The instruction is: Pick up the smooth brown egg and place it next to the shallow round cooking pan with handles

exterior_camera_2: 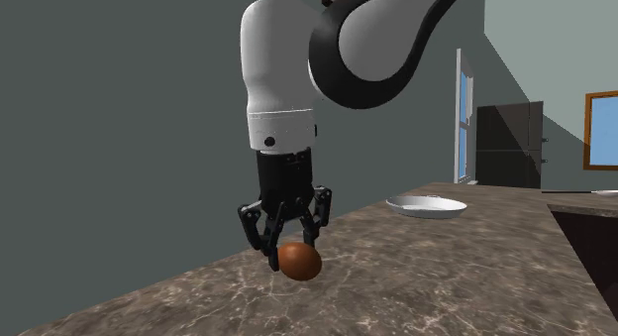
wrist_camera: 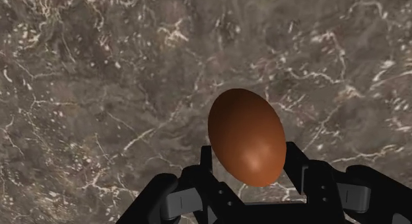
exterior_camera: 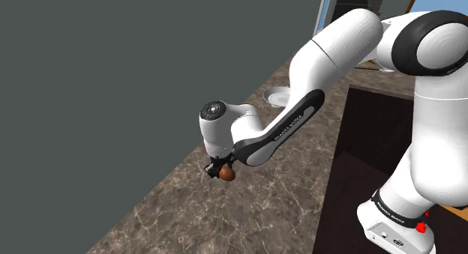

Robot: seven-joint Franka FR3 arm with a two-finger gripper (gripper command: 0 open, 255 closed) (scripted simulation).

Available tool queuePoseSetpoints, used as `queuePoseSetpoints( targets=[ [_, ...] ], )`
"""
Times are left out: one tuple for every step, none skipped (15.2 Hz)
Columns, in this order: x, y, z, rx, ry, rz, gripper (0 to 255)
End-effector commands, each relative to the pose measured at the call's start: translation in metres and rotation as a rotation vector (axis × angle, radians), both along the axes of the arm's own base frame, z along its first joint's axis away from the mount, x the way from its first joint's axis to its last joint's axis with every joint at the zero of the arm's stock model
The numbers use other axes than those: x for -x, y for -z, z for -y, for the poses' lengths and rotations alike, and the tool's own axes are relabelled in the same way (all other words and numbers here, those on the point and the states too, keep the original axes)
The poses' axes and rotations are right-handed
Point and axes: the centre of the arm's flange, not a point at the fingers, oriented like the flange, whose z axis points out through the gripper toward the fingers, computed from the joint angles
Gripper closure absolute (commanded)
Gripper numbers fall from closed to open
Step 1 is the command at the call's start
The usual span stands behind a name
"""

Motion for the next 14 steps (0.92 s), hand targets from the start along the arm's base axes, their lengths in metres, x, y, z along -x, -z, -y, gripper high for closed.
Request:
queuePoseSetpoints(
  targets=[
    [0.0, -0.011, 0.0, 0.0, 0.0, 0.0, 255],
    [0.0, -0.016, 0.0, 0.0, 0.0, 0.0, 255],
    [0.0, -0.021, 0.0, 0.0, 0.0, 0.0, 255],
    [0.0, -0.027, 0.0, 0.0, 0.0, 0.0, 255],
    [0.0, -0.032, 0.0, 0.0, 0.0, 0.0, 255],
    [0.0, -0.037, 0.0, 0.0, 0.0, 0.0, 255],
    [0.0, -0.043, 0.0, 0.0, 0.0, 0.0, 255],
    [0.0, -0.048, 0.0, 0.0, 0.0, 0.0, 255],
    [0.0, -0.053, 0.0, 0.0, 0.0, 0.0, 255],
    [0.0, -0.058, 0.0, 0.0, 0.0, 0.0, 255],
    [0.0, -0.064, 0.0, 0.0, 0.0, 0.0, 255],
    [0.0, -0.069, 0.0, 0.0, 0.0, 0.0, 255],
    [0.0, -0.074, 0.0, 0.0, 0.0, 0.0, 255],
    [0.0, -0.075, 0.0, 0.0, 0.0, 0.0, 255]
  ],
)
